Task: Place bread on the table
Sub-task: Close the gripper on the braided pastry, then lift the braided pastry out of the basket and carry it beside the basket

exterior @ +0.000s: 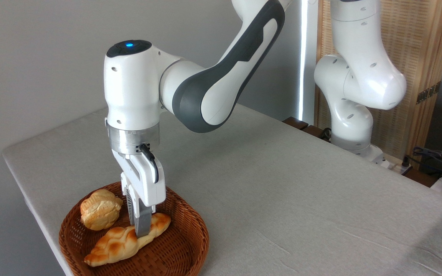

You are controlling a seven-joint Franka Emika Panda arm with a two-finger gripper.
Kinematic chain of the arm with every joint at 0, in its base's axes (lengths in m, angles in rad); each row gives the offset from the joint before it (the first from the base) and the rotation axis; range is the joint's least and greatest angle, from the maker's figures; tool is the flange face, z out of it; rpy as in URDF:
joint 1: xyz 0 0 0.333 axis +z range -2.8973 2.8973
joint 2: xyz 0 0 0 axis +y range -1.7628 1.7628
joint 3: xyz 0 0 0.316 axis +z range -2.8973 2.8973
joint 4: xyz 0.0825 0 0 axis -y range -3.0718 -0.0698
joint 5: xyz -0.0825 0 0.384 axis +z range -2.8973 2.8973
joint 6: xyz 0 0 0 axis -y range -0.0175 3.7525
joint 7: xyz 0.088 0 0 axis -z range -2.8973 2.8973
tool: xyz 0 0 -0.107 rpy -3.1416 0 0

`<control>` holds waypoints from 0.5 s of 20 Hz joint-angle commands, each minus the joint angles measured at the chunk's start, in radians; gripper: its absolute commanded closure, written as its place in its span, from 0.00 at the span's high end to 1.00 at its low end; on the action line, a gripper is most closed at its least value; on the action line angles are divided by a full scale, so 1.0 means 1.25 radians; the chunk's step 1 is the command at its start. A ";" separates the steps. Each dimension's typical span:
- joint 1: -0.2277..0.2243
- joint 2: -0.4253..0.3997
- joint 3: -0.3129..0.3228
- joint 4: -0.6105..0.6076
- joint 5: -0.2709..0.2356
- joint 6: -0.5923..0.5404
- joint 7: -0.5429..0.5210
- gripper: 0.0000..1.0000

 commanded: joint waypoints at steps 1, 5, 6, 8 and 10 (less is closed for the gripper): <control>0.005 -0.033 0.006 0.005 0.002 -0.036 0.009 0.08; 0.010 -0.058 0.023 0.070 -0.003 -0.149 0.007 0.08; 0.010 -0.070 0.031 0.077 -0.003 -0.182 0.007 0.08; 0.027 -0.116 0.032 0.077 -0.005 -0.245 0.008 0.08; 0.041 -0.172 0.032 0.071 -0.025 -0.325 0.015 0.08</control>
